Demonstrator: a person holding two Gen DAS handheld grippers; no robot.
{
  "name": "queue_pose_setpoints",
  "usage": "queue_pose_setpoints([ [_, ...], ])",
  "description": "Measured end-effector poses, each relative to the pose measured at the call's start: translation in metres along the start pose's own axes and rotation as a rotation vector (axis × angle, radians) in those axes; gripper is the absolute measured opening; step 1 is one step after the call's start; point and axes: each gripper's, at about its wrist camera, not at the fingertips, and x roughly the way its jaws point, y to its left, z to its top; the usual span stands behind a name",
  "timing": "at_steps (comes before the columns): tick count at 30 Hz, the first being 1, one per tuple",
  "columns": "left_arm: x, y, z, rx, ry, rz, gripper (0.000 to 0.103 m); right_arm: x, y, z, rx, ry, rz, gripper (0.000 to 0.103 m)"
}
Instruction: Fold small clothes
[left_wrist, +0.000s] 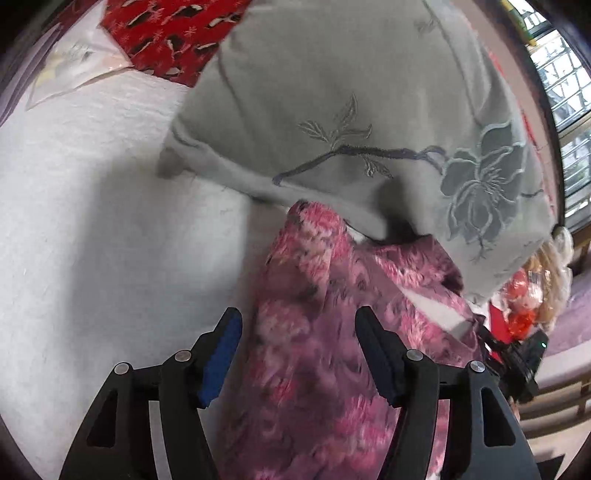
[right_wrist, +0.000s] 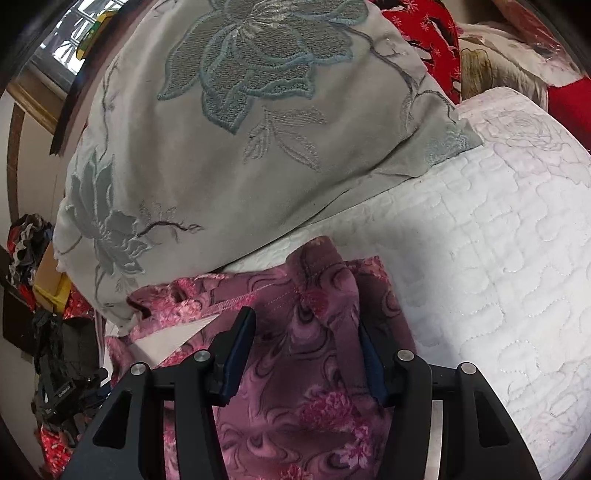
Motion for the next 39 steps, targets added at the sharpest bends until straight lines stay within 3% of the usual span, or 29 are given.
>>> queue_pose_setpoints([
  [1,0.005,-0.005,0.004,0.009,0.002,0.030,0.057,0.001,0.001,0.000,-0.006,0.000,-0.010,0.049],
  [2,0.006,-0.009,0.006,0.021,0.002,0.046,0.025,0.004,0.004,0.001,-0.021,0.003,-0.034,0.031],
  [3,0.009,-0.016,0.009,0.049,0.011,0.069,0.005,0.005,0.006,0.002,-0.034,0.008,-0.038,0.017],
  [4,0.007,-0.021,0.010,0.061,0.005,0.078,0.003,0.003,0.010,0.003,-0.039,0.001,-0.031,0.005],
  [7,-0.018,-0.027,0.012,0.066,-0.105,0.039,0.004,-0.033,0.011,0.014,-0.029,-0.130,0.096,0.004],
  [9,-0.022,-0.023,0.015,0.033,-0.132,0.034,0.004,-0.048,0.008,0.023,-0.011,-0.193,0.118,0.004],
  [11,-0.015,-0.017,0.015,0.000,-0.122,0.056,0.004,-0.044,0.001,0.031,0.023,-0.197,0.099,0.004],
  [16,0.030,0.006,0.018,-0.115,-0.040,0.145,0.005,0.001,-0.023,0.030,0.097,-0.096,-0.033,0.004],
  [18,0.032,0.010,0.017,-0.155,-0.043,0.125,0.006,0.014,-0.034,0.024,0.141,-0.038,-0.058,0.005],
  [21,0.014,0.008,0.015,-0.152,-0.054,0.090,0.007,-0.004,-0.031,0.025,0.157,-0.103,-0.060,0.012],
  [23,-0.004,0.004,0.008,-0.130,-0.082,0.068,0.008,-0.020,-0.023,0.029,0.116,-0.140,0.000,0.013],
  [25,-0.023,-0.002,-0.004,-0.119,-0.108,0.015,0.011,-0.029,-0.008,0.032,0.050,-0.147,0.064,0.014],
  [27,-0.038,-0.011,-0.027,-0.134,-0.145,-0.036,0.033,-0.022,0.007,0.031,0.007,-0.103,0.120,0.024],
  [29,-0.044,-0.016,-0.049,-0.150,-0.162,-0.044,0.044,-0.008,0.027,0.021,-0.046,-0.052,0.164,0.026],
  [30,-0.042,-0.018,-0.059,-0.153,-0.169,-0.038,0.044,0.004,0.034,0.014,-0.066,-0.009,0.188,0.026],
  [31,-0.036,-0.020,-0.071,-0.154,-0.163,-0.014,0.044,0.019,0.038,0.006,-0.087,0.054,0.158,0.023],
  [32,-0.041,-0.014,-0.079,-0.153,-0.153,0.013,0.044,0.036,0.044,-0.007,-0.114,0.139,0.082,0.023],
  [33,-0.033,-0.014,-0.088,-0.147,-0.136,0.060,0.044,0.045,0.046,-0.011,-0.136,0.169,0.042,0.021],
  [34,-0.024,-0.015,-0.096,-0.128,-0.116,0.104,0.044,0.040,0.052,-0.015,-0.177,0.119,0.017,0.019],
  [35,-0.021,-0.018,-0.102,-0.095,-0.129,0.132,0.043,0.034,0.056,-0.015,-0.182,0.086,0.025,0.026],
  [37,-0.027,-0.025,-0.110,-0.051,-0.174,0.169,0.044,0.026,0.066,-0.009,-0.147,0.049,0.077,0.026],
  [39,-0.030,-0.029,-0.111,-0.063,-0.182,0.159,0.053,0.030,0.080,-0.006,-0.166,0.043,0.085,0.035],
])
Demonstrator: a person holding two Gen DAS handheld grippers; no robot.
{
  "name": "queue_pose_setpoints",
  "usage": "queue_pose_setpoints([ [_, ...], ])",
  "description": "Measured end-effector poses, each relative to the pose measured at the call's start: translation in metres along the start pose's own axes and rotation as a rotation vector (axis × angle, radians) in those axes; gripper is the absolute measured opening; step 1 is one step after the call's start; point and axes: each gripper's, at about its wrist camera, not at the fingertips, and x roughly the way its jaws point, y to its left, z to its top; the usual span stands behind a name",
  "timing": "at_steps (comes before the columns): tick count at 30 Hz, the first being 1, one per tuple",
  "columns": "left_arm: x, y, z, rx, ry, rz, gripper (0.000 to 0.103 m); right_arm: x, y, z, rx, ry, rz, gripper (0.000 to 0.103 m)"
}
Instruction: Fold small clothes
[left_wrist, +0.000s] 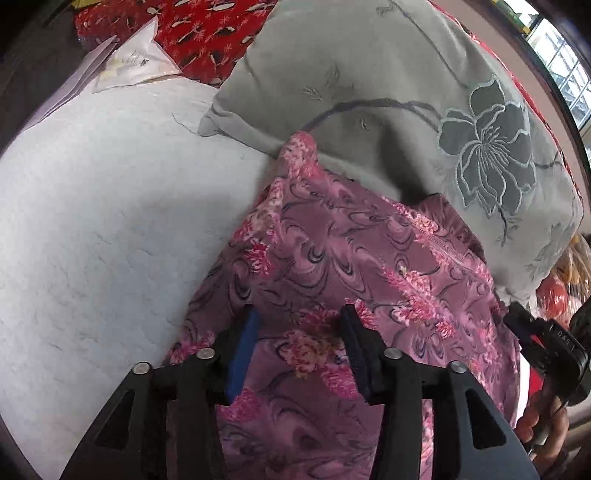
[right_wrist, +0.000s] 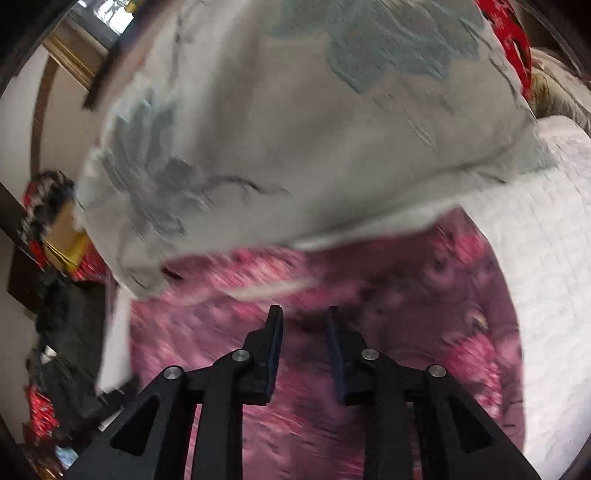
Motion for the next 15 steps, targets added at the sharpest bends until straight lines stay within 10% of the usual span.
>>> queue_pose_setpoints([
  [4,-0.005,0.009,0.000,-0.062,0.001,-0.059,0.056,0.037,0.032,-0.003,-0.163,0.087,-0.121,0.047],
  [7,-0.001,0.014,0.005,-0.067,-0.001,-0.074,0.056,0.054,0.054,-0.012,-0.351,0.072,-0.261,0.008],
  [15,-0.008,0.026,0.016,-0.096,-0.011,-0.104,0.056,0.018,0.032,-0.006,-0.101,0.010,-0.116,0.012],
])
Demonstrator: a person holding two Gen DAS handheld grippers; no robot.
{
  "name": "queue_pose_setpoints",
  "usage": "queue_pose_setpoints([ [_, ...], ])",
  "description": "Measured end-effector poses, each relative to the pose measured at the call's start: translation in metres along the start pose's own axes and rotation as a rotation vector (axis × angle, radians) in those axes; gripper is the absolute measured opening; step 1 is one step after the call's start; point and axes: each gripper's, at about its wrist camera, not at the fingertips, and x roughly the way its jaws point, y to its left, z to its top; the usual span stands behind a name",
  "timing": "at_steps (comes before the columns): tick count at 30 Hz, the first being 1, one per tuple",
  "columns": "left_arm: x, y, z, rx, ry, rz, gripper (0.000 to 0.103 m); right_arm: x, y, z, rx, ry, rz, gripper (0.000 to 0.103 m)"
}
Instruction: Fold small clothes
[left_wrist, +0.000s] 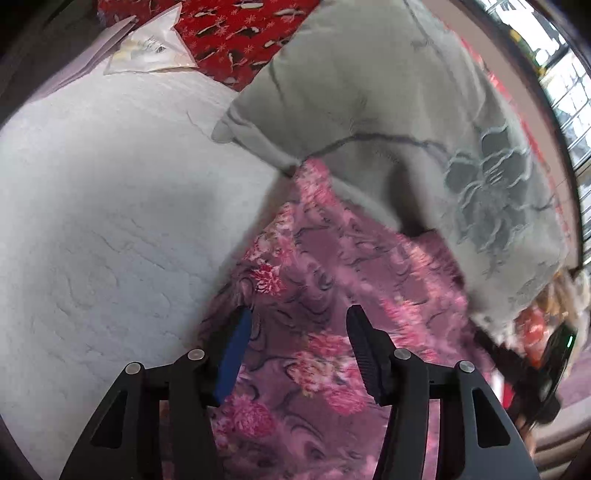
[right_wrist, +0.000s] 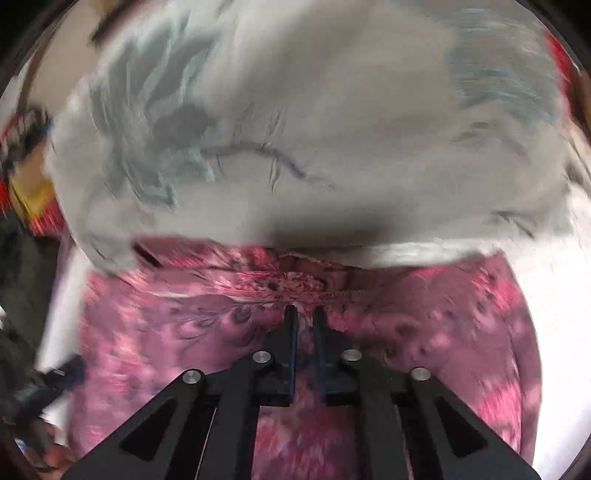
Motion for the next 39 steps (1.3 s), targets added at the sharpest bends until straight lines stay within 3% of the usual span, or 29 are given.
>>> queue_pose_setpoints([
  [1,-0.001,-0.003,0.000,0.010,0.003,-0.012,0.057,-0.009,-0.008,-0.010,0.035,0.015,0.043,0.014],
  [2,0.002,-0.006,0.001,0.019,0.006,-0.009,0.061,-0.012,-0.017,-0.021,0.052,0.045,0.035,0.027],
  [3,0.005,-0.008,-0.001,0.036,0.018,0.021,0.062,-0.010,-0.024,-0.032,0.053,0.089,0.000,0.033],
  [4,0.011,-0.009,-0.003,0.049,0.035,0.051,0.062,-0.009,-0.028,-0.039,0.041,0.115,-0.005,0.027],
  [6,0.016,-0.011,-0.006,0.070,0.043,0.071,0.061,-0.031,-0.039,-0.050,0.028,0.084,-0.002,0.023],
  [9,0.006,-0.016,-0.006,0.086,0.052,0.064,0.061,-0.074,-0.056,-0.059,0.129,-0.004,0.013,0.029],
  [11,-0.004,-0.017,-0.008,0.093,0.062,0.058,0.061,-0.093,-0.071,-0.071,0.185,-0.053,-0.049,0.046],
  [12,-0.011,-0.018,-0.011,0.110,0.062,0.058,0.061,-0.099,-0.079,-0.079,0.214,-0.066,-0.072,0.048],
  [14,-0.022,-0.020,-0.015,0.131,0.059,0.072,0.061,-0.107,-0.100,-0.095,0.269,-0.071,-0.107,0.048],
  [17,-0.033,-0.021,-0.031,0.166,0.079,0.080,0.062,-0.107,-0.120,-0.117,0.324,-0.012,-0.080,0.047],
  [18,-0.034,-0.020,-0.038,0.188,0.089,0.099,0.062,-0.115,-0.130,-0.122,0.308,0.005,-0.045,0.041],
  [19,-0.033,-0.019,-0.046,0.217,0.102,0.130,0.062,-0.115,-0.121,-0.125,0.260,-0.008,-0.035,0.015],
  [22,-0.033,-0.015,-0.060,0.284,0.107,0.207,0.064,-0.134,-0.119,-0.133,0.228,-0.110,-0.041,0.011],
  [25,-0.040,-0.008,-0.062,0.295,0.131,0.223,0.063,-0.115,-0.134,-0.143,0.251,-0.039,-0.082,0.011],
  [27,-0.052,-0.006,-0.058,0.276,0.149,0.208,0.051,-0.119,-0.130,-0.138,0.265,-0.043,-0.095,0.016],
  [29,-0.067,-0.008,-0.051,0.252,0.130,0.173,0.051,-0.132,-0.123,-0.131,0.281,-0.085,-0.144,0.023],
  [32,-0.079,-0.018,-0.045,0.239,0.101,0.122,0.058,-0.144,-0.100,-0.120,0.245,-0.208,-0.048,0.023],
  [35,-0.069,-0.027,-0.049,0.261,0.097,0.157,0.061,-0.136,-0.087,-0.115,0.204,-0.232,-0.022,0.028],
  [37,-0.048,-0.026,-0.055,0.277,0.124,0.213,0.061,-0.118,-0.086,-0.115,0.177,-0.220,-0.057,0.028],
  [39,-0.028,-0.020,-0.062,0.288,0.153,0.251,0.068,-0.089,-0.098,-0.120,0.185,-0.115,-0.106,0.028],
])
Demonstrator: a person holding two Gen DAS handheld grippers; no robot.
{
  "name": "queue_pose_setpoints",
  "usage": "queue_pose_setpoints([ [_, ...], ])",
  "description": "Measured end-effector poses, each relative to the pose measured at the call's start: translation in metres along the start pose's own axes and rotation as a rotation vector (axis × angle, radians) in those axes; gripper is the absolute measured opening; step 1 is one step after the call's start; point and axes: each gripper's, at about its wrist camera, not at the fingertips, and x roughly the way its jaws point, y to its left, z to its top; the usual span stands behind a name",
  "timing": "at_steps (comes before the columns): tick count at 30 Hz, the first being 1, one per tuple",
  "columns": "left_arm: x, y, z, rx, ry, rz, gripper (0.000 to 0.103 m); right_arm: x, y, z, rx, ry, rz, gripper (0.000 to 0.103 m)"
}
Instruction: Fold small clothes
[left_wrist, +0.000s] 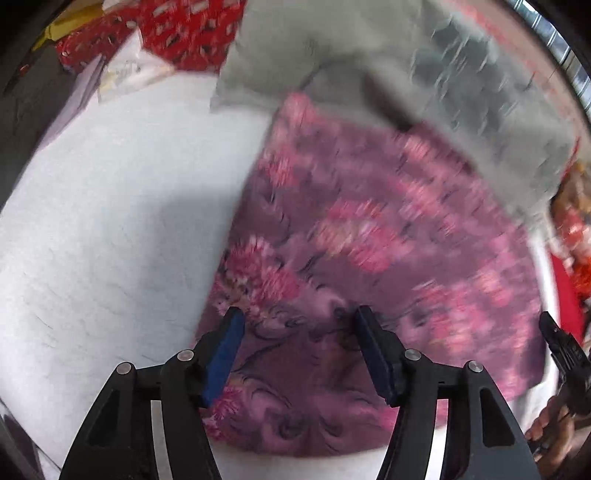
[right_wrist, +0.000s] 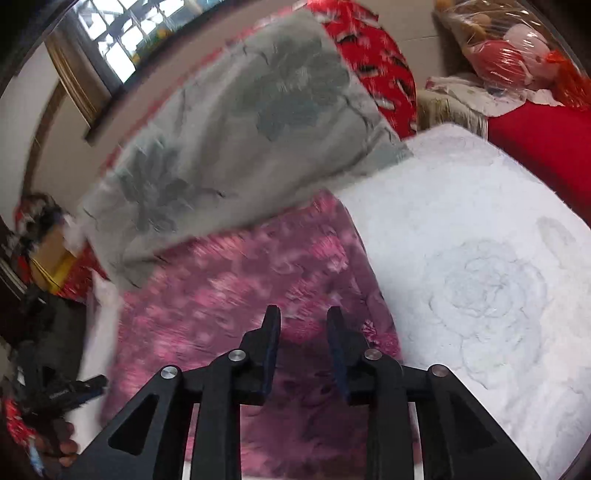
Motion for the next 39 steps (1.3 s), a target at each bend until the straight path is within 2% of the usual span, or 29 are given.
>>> queue_pose_setpoints([
  [1,-0.002,0.000,-0.002,0.015,-0.025,0.009,0.068,0.006,-0.003,-0.004,0.001,0.013,-0.006,0.029],
  [2,-0.005,-0.002,0.000,0.023,-0.022,0.002,0.064,0.000,-0.003,-0.003,-0.009,-0.030,-0.005,0.028],
  [3,-0.008,-0.004,0.004,0.028,-0.017,-0.021,0.064,-0.002,-0.001,0.001,-0.003,-0.013,-0.007,0.028],
  [5,-0.015,-0.009,0.016,0.031,-0.027,-0.098,0.064,-0.007,0.001,0.012,0.033,-0.037,0.035,0.031],
  [8,-0.020,-0.026,0.051,0.027,-0.065,-0.135,0.066,-0.006,0.016,0.039,0.045,-0.081,0.099,0.031],
  [10,-0.011,-0.042,0.076,0.047,-0.091,-0.104,0.067,0.005,0.032,0.055,0.020,-0.088,0.114,0.031],
  [12,0.008,-0.052,0.093,0.056,-0.083,-0.058,0.067,0.020,0.044,0.064,-0.002,-0.091,0.105,0.031],
  [14,0.038,-0.056,0.104,0.054,-0.039,-0.016,0.067,0.041,0.048,0.068,-0.015,-0.074,0.075,0.031],
  [16,0.069,-0.057,0.107,0.060,0.024,0.045,0.067,0.071,0.043,0.065,-0.027,0.006,0.005,0.037],
  [17,0.073,-0.060,0.107,0.083,0.010,0.061,0.072,0.079,0.041,0.062,-0.033,0.023,0.001,0.037],
  [18,0.070,-0.067,0.106,0.127,-0.035,0.097,0.074,0.074,0.043,0.063,-0.048,-0.017,0.001,0.037],
  [20,0.070,-0.080,0.105,0.195,-0.038,0.149,0.072,0.070,0.050,0.071,-0.063,0.011,-0.013,0.039],
  [23,0.065,-0.088,0.106,0.199,-0.031,0.106,0.070,0.050,0.056,0.082,-0.060,-0.094,0.037,0.039],
  [24,0.066,-0.091,0.106,0.196,-0.027,0.111,0.071,0.049,0.057,0.085,-0.067,-0.103,0.035,0.039],
  [26,0.066,-0.093,0.104,0.197,-0.028,0.131,0.072,0.063,0.056,0.086,-0.067,-0.062,0.008,0.039],
  [28,0.067,-0.096,0.104,0.194,-0.030,0.144,0.072,0.091,0.049,0.080,-0.070,0.058,-0.029,0.040],
  [30,0.067,-0.097,0.106,0.181,-0.021,0.144,0.072,0.087,0.054,0.079,-0.115,0.017,-0.042,0.039],
  [32,0.068,-0.094,0.109,0.176,-0.012,0.139,0.072,0.080,0.061,0.080,-0.143,0.034,-0.071,0.039],
  [36,0.067,-0.090,0.111,0.177,-0.003,0.145,0.072,0.045,0.057,0.070,-0.123,-0.037,-0.019,0.039],
  [37,0.067,-0.089,0.111,0.174,-0.001,0.148,0.072,0.042,0.053,0.066,-0.116,-0.042,-0.028,0.043],
  [38,0.067,-0.088,0.111,0.168,0.006,0.158,0.073,0.043,0.048,0.061,-0.111,-0.030,-0.055,0.052],
  [39,0.066,-0.087,0.111,0.163,0.011,0.161,0.073,0.051,0.040,0.056,-0.102,0.021,-0.096,0.054],
])
